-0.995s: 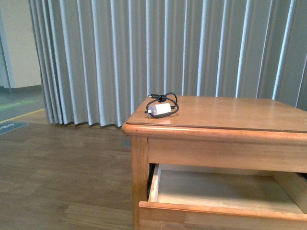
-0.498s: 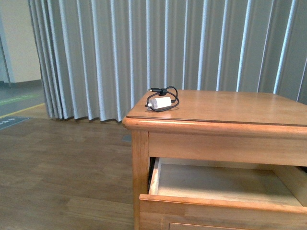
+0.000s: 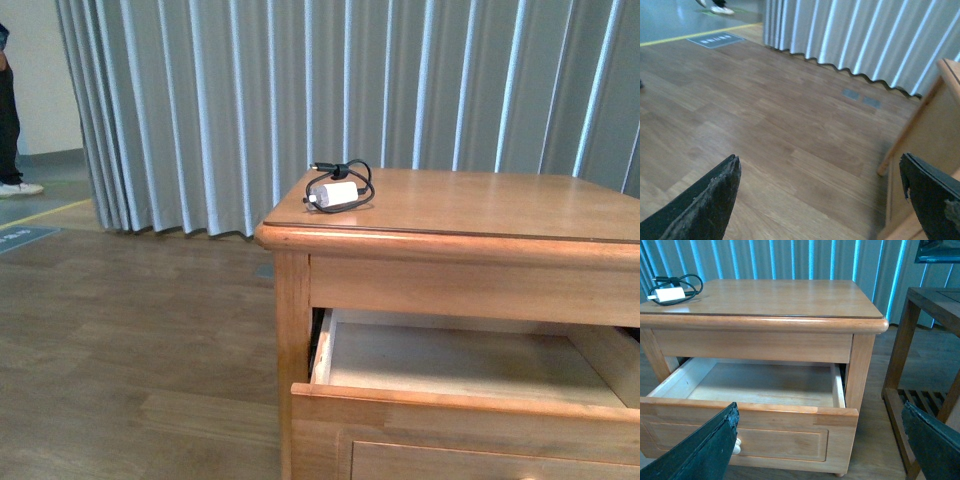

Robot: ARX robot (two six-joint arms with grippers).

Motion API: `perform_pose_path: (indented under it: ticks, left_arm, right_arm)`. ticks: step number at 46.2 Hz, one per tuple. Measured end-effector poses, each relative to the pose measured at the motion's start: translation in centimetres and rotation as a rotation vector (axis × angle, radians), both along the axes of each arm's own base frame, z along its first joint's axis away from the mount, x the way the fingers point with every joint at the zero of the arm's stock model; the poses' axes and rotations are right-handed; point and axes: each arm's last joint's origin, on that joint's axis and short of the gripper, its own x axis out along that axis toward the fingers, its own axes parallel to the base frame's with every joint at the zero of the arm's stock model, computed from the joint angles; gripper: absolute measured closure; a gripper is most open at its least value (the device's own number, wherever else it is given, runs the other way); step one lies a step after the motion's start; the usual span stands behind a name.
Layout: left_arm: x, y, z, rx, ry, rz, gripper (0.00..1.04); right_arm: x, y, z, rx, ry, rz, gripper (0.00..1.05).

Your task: Put charger into drawer

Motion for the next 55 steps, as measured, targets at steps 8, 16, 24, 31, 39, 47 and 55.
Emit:
perform_pose_path:
  ticks: [8, 16, 24, 31, 39, 47, 55]
  left_arm:
    - [4.7, -1.7, 1.5, 0.036, 0.057, -0.176, 0.06]
    - [10.0, -4.4, 3.1, 0.099, 0.092, -0.389, 0.06]
    - [15.3, -7.4, 4.5, 0.158, 0.104, -0.528, 0.06]
    - [18.5, -9.1, 5.2, 0.186, 0.098, -0.601, 0.06]
    - [22.5, -11.1, 5.3, 0.193, 0.085, -0.661, 0.06]
    - [25.5, -12.6, 4.7, 0.189, 0.076, -0.721, 0.06]
    - [27.1, -13.9, 4.2, 0.182, 0.076, -0.767, 0.06]
  right_arm:
    - [0.0, 0.0, 0.0, 0.000, 0.000, 0.000, 0.08]
    - [0.0, 0.0, 0.0, 0.000, 0.000, 0.000, 0.08]
    - [0.0, 0.0, 0.0, 0.000, 0.000, 0.000, 0.08]
    - [0.0, 0.0, 0.0, 0.000, 0.000, 0.000, 0.08]
    - [0.0, 0.0, 0.0, 0.000, 0.000, 0.000, 0.08]
    - [0.0, 0.0, 0.0, 0.000, 0.000, 0.000, 0.08]
    - [0.0, 0.0, 0.0, 0.000, 0.000, 0.000, 0.08]
